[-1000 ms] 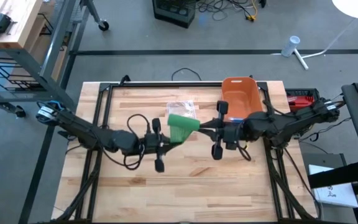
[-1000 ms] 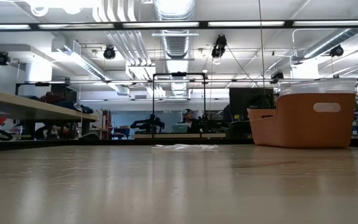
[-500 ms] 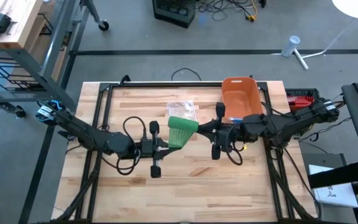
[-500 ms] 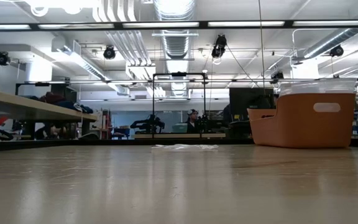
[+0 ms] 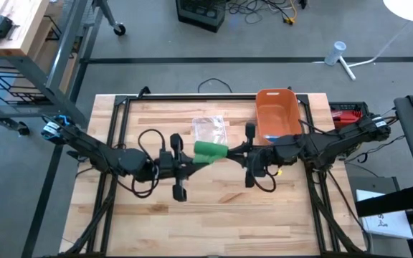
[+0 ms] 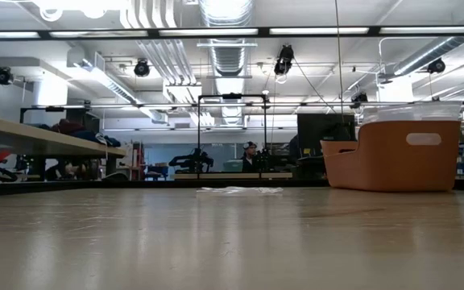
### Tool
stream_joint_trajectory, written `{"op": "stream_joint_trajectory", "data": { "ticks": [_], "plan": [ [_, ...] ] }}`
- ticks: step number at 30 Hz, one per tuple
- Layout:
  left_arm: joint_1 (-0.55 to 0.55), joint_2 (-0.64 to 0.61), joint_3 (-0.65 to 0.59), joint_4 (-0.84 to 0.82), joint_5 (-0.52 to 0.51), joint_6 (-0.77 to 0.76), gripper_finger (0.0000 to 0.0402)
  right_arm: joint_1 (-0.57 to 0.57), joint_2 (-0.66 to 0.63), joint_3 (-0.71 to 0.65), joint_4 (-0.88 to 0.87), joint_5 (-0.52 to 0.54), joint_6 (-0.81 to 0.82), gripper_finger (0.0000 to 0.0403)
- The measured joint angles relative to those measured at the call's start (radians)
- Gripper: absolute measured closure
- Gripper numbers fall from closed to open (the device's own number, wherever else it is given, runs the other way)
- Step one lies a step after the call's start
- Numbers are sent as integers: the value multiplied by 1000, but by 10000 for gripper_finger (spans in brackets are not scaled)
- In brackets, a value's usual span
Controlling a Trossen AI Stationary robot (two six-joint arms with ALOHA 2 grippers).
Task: Roll bandage
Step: Roll the green bandage
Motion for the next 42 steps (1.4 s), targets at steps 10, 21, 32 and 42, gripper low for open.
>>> {"op": "stream_joint_trajectory", "data": {
  "ticks": [10, 21, 32, 42],
  "plan": [
    [9, 6, 0, -17, -144, -59, 392, 23, 0, 0, -17, -45, 226, 400],
    [18, 6, 0, -117, -144, -114, 239, 22, 0, 0, -11, -173, 511, 400],
    [0, 6, -1, -253, -82, 40, 112, 23, -7, 13, -19, -177, 706, 400],
    [0, 6, -1, -265, -82, 94, 133, 23, -9, 13, -17, -177, 724, 400]
  ]
}}
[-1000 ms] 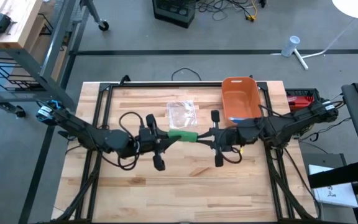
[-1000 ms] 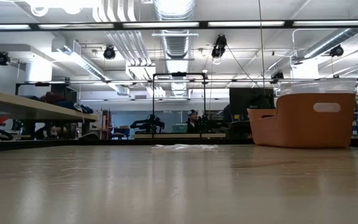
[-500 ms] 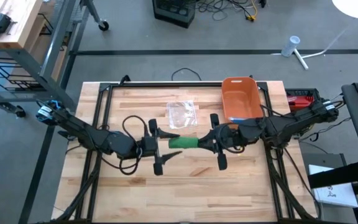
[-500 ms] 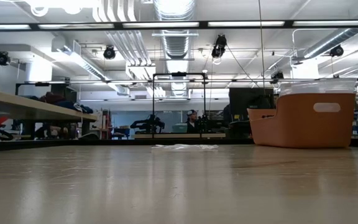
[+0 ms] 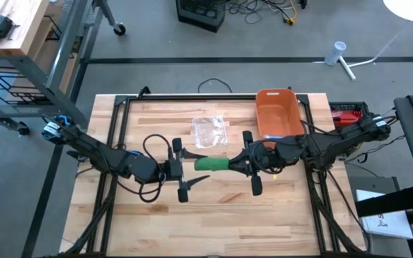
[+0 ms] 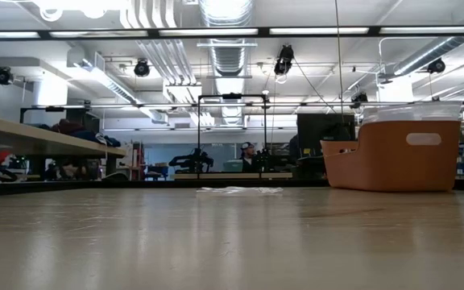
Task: Roll bandage
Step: Roll the green bandage
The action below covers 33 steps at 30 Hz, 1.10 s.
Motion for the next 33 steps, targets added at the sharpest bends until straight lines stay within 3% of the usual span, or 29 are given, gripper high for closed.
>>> {"op": "stream_joint_trajectory", "data": {
  "ticks": [11, 17, 22, 26, 33],
  "plan": [
    [6, 3, 0, 11, 6, 21, 200, 0, 1, 0, 2, 0, 23, 400],
    [6, 3, 0, 6, 13, 22, 291, 0, 1, 0, 0, -4, 7, 398],
    [4, 3, 0, 5, 14, 11, 356, 0, 1, -1, 0, 3, 3, 357],
    [3, 3, 0, 3, 13, -6, 361, 0, -4, 12, -32, 1, -4, 305],
    [0, -7, 2, -21, 25, -84, 328, 12, -32, 153, -299, 47, -114, 225]
  ]
}}
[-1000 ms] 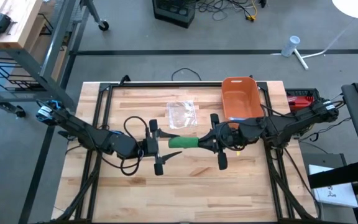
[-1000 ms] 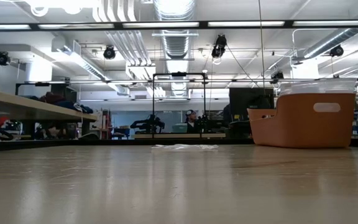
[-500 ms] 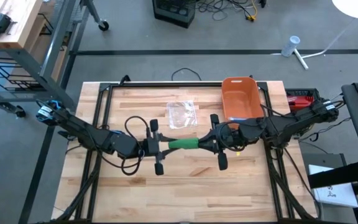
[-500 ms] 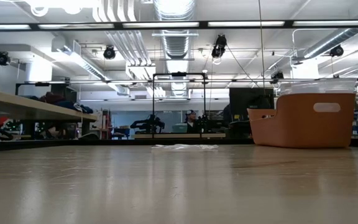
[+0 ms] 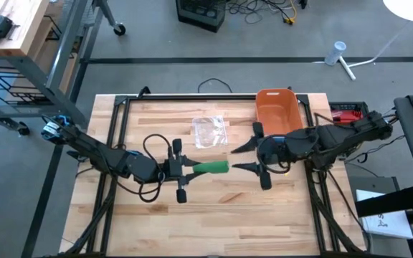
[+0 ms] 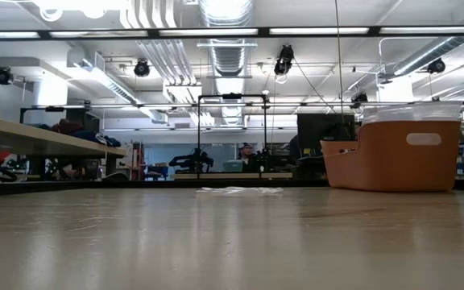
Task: Roll bandage
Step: Roll the green bandage
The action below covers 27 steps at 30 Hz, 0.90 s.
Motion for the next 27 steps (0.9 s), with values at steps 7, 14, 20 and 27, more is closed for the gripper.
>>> {"op": "stream_joint_trajectory", "data": {
  "ticks": [7, 14, 20, 27],
  "plan": [
    [0, -5, 0, -10, 24, -58, 328, 70, 7, 35, -1, 45, -224, 181],
    [1, -5, 0, -10, 23, -176, 328, 150, 103, 13, 133, 140, -487, 181],
    [2, -5, 0, -12, 21, -298, 327, 169, 197, 13, 210, 479, -706, 187],
    [5, -5, 0, -57, 114, -332, 327, 173, 226, 13, 242, 646, -820, 185]
  ]
}}
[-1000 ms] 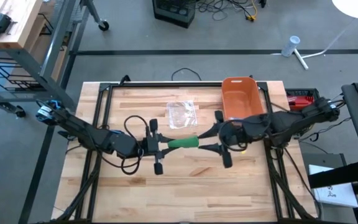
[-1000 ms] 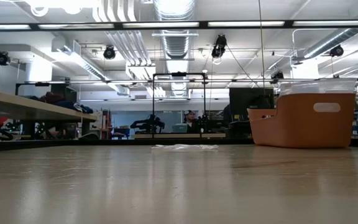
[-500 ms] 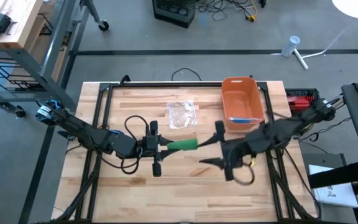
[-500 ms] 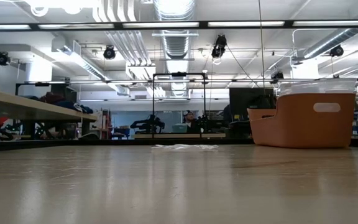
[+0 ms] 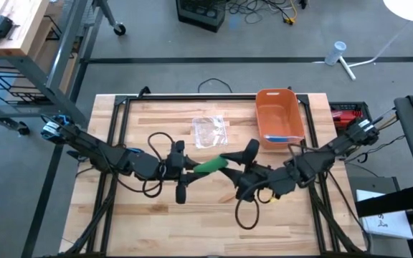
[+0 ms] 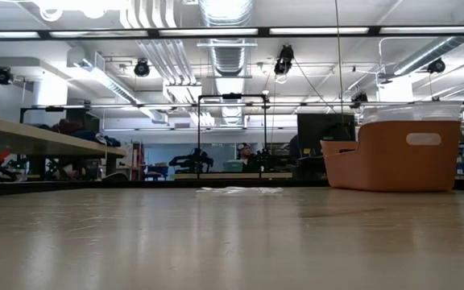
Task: Roll bandage
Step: Roll the green bandage
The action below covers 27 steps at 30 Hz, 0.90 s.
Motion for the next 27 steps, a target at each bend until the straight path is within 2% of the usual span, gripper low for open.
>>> {"op": "stream_joint_trajectory", "data": {
  "ticks": [10, 18, 21, 27],
  "plan": [
    [-8, 2, -2, -68, 70, -13, 326, -6, -88, 1, -7, 54, 15, 191],
    [-5, -14, -2, -59, 46, -32, 327, 94, -94, 0, -14, 36, 31, 180],
    [-4, -29, -2, -42, 32, -34, 327, 128, -91, -3, -21, 32, 86, 180],
    [3, -36, -2, 42, 30, -19, 327, 127, -52, -23, -36, 26, 162, 189]
  ]
}}
